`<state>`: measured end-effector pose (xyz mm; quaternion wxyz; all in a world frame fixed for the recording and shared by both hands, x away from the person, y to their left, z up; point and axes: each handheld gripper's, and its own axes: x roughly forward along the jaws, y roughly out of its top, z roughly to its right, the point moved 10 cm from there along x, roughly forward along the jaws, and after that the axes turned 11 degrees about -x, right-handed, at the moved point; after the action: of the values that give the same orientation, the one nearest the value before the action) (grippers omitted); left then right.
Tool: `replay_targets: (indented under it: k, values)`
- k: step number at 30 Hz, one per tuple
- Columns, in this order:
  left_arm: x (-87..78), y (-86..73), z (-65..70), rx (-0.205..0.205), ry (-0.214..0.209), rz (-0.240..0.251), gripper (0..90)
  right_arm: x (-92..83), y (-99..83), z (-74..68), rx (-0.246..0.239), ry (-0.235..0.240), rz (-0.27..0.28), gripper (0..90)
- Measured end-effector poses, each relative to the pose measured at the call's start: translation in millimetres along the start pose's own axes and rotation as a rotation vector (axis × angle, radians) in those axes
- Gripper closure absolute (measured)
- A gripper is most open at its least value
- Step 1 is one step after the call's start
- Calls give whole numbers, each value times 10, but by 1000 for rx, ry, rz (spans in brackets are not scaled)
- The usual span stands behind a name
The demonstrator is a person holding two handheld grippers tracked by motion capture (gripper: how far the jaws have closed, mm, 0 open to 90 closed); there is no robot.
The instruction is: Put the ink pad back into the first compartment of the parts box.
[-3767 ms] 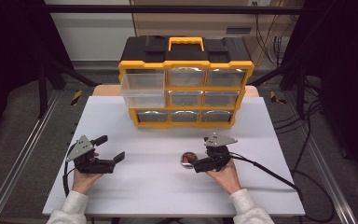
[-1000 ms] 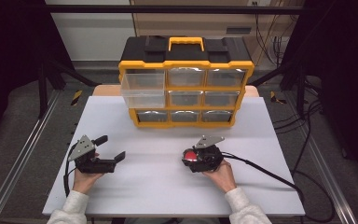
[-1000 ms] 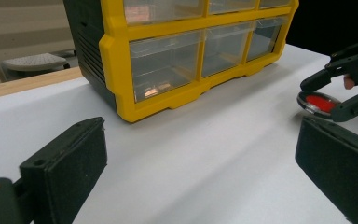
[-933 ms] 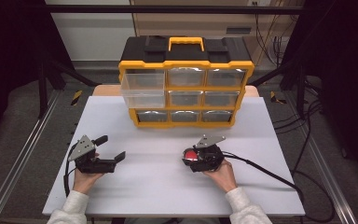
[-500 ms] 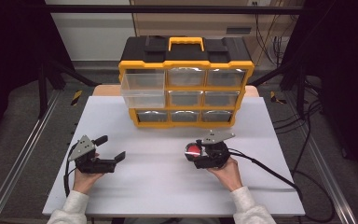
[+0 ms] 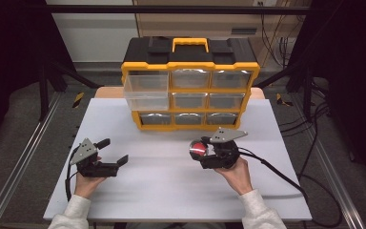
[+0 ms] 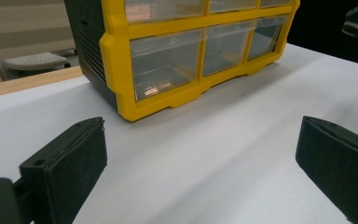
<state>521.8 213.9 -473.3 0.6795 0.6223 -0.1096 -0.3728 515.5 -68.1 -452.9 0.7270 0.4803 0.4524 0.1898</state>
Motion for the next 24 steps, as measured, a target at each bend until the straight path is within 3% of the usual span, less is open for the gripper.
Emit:
replay_targets:
  k: [24]
  values:
    - [-8,2,-5,0,4,2,16,-358,706,56,-36,-21,95,301]
